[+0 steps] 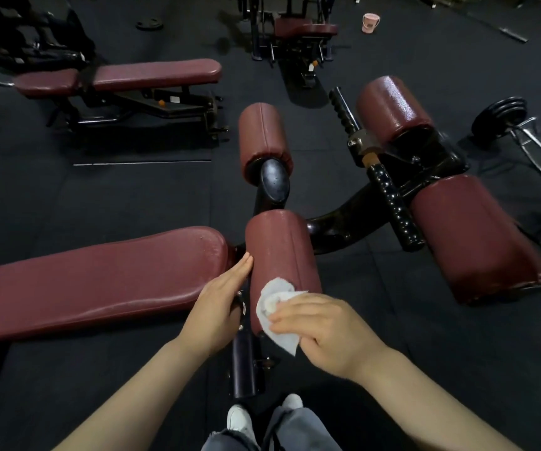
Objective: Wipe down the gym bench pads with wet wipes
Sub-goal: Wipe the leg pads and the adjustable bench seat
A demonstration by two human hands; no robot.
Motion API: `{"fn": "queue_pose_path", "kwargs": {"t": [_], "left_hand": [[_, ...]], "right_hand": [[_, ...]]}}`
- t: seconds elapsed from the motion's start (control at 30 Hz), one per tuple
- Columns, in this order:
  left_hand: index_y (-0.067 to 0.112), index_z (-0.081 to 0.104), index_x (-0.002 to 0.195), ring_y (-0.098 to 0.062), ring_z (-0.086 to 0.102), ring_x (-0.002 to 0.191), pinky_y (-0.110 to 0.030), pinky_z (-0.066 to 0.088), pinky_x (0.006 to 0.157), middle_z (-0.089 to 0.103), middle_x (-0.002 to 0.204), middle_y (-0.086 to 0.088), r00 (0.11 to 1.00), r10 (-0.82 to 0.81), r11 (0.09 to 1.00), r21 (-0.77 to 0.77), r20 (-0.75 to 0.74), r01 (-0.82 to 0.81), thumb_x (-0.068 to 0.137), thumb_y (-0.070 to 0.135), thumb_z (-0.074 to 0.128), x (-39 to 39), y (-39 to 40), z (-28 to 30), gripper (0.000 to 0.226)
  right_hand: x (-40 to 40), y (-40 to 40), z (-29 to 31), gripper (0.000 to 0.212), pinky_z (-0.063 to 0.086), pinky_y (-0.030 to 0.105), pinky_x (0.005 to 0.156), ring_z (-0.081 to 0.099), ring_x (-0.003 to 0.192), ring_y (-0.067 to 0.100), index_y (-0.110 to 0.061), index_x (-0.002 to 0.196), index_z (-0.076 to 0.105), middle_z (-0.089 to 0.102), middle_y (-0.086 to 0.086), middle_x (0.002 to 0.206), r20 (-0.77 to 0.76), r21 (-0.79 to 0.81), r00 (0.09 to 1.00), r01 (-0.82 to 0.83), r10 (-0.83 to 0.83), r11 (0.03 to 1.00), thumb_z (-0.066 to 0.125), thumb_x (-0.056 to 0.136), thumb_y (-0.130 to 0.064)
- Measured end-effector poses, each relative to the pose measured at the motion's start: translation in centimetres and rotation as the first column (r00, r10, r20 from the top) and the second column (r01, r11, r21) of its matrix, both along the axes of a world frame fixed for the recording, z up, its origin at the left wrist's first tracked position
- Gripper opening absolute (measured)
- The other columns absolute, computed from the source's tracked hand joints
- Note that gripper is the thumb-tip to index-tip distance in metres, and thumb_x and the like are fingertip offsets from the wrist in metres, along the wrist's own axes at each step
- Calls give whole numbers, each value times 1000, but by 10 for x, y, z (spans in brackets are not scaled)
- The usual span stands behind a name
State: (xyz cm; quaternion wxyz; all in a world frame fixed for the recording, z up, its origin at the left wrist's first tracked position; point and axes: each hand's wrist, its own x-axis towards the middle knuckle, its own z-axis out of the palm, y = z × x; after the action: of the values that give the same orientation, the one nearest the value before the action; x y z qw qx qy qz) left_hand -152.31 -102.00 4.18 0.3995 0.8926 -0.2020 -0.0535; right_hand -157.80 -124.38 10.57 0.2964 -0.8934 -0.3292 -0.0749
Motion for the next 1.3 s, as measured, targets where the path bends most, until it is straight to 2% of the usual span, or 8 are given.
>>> {"fn": "queue_pose_path", "kwargs": {"t": [0.13,0.27,0.4,0.53,0.77,0.93,1.13,1.3], "left_hand": [[28,28,155,1,20,147,-33,21,122,25,160,15,999,36,999,6,-18,-36,69,-19,43,2,2,2,99],[32,39,148,1,24,145,-30,21,122,31,153,20,992,109,994,-5,-60,-110,75,-19,46,-1,1,16,89],[38,53,137,4,43,134,-30,36,115,51,143,20,957,214,943,-212,-196,-254,88,-10,50,-14,0,38,68],[18,65,122,-1,62,112,-20,49,96,71,115,11,923,207,809,-474,-324,-348,101,1,46,-25,-1,80,33],[14,66,116,-19,67,103,-28,53,88,71,111,-5,892,-29,809,-534,-451,-243,96,31,59,-13,38,96,27],[13,69,104,-16,68,84,-27,53,75,73,93,-3,857,3,845,-458,-515,-278,95,21,64,12,87,91,13],[12,66,83,-11,63,72,-32,53,76,68,74,3,787,117,885,-296,-606,-360,96,20,60,55,158,85,16],[11,73,96,-21,66,88,-34,52,90,74,95,-10,589,54,721,-376,-807,-582,92,5,51,93,172,82,23]], "right_hand": [[-9,1,9,43,50,25,95,63,105,2,-18,100,77,73,-10,104,-159,6,980,-123,122,992,51,73,4],[6,5,27,40,51,21,91,66,101,-1,-23,98,77,73,-15,102,-409,290,912,145,-14,946,56,78,5],[23,16,48,37,51,16,82,68,94,2,-30,97,75,73,-15,96,-530,398,843,339,-88,852,61,87,2],[36,26,57,11,57,37,74,67,81,10,-28,94,67,71,-8,87,-587,349,798,401,-137,847,66,90,-18],[61,73,64,5,51,36,68,62,72,16,-28,84,64,67,-7,77,-571,254,800,383,-182,888,67,87,-29],[90,126,63,10,47,32,62,55,66,12,-24,78,61,62,-4,73,-555,225,809,367,-191,903,66,87,-23],[117,187,50,14,51,31,76,60,82,10,-18,77,61,61,-9,85,-370,214,859,450,-354,867,67,83,-6],[118,210,33,35,41,16,100,53,113,2,-20,99,74,65,-13,113,-110,54,945,316,-309,947,65,76,5]]}}
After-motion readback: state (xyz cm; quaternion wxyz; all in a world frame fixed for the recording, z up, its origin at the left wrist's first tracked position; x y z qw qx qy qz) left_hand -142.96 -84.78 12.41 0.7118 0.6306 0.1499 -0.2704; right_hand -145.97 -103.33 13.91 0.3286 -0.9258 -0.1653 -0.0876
